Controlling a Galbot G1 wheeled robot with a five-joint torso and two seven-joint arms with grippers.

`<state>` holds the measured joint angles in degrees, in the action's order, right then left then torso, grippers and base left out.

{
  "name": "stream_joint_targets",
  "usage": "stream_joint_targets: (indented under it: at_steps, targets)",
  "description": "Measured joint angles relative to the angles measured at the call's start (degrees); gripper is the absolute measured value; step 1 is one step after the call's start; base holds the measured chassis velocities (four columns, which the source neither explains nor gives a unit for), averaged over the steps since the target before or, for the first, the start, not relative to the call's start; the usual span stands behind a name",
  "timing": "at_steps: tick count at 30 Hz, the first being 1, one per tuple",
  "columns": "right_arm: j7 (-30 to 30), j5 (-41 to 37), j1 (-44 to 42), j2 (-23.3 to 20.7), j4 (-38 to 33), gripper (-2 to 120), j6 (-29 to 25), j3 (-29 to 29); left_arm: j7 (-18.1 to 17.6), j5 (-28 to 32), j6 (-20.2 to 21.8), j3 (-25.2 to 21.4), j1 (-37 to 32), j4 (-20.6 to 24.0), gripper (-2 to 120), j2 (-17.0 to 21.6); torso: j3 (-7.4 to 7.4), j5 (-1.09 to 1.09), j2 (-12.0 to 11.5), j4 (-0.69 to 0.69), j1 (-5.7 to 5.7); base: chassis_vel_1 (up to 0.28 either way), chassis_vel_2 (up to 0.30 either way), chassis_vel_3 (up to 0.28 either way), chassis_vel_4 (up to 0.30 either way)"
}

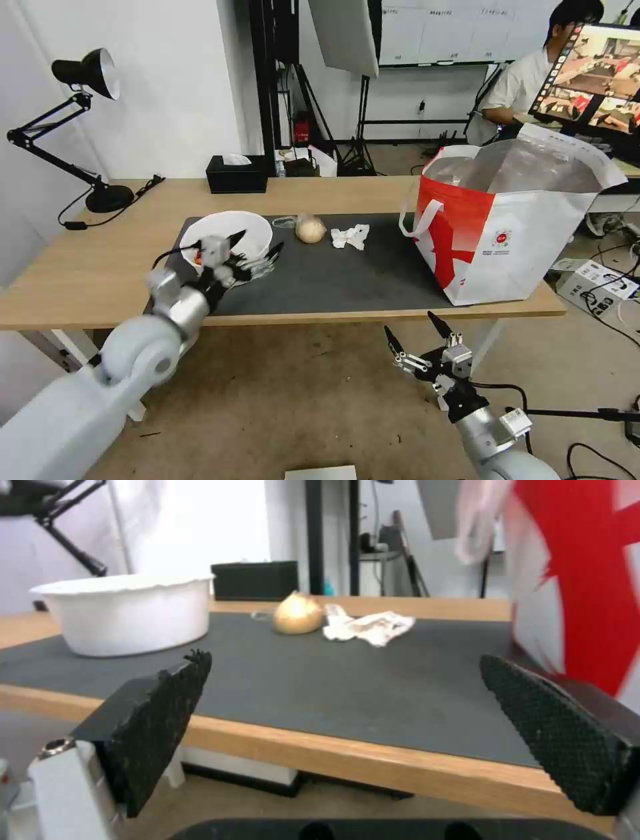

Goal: Pick up the trash from the table and place it into the takeout bag.

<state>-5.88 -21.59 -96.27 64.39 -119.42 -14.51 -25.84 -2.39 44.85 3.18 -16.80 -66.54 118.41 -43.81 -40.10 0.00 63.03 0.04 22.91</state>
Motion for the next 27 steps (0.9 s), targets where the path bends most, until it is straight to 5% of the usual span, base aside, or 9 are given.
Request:
stream_joint_targets:
  at_steps: [4, 17, 27]
  targets:
    - [0.5, 0.0, -2.6, 1.8, -1.8, 100, -0.7, -1.8, 0.4, -3.8, -1.1, -0.6, -2.9, -0.1, 100, -2.5, 0.0, -0.02, 0.0, -0.12, 0.0, 0.0, 0.0, 0.0, 0.0]
    - [1.2, 0.5, -3.1, 2.2, -2.1, 100, -0.7, -1.4, 0.1, -18.7, -4.6, -12.8, -24.9, 2.0, 100, -15.3, 0.0, 0.0, 0.0, -0.03, 0.0, 0.0, 0.0, 0.0, 0.0]
    - [-2.2, 0.7, -4.6, 1.5, -0.1, 100, 1.7, -1.5, 0.9, -26.2, -7.0, -13.6, -30.6, -0.5, 100, -22.0, -0.01, 0.0, 0.0, -0.04, 0.0, 0.0, 0.0, 0.0, 0.0]
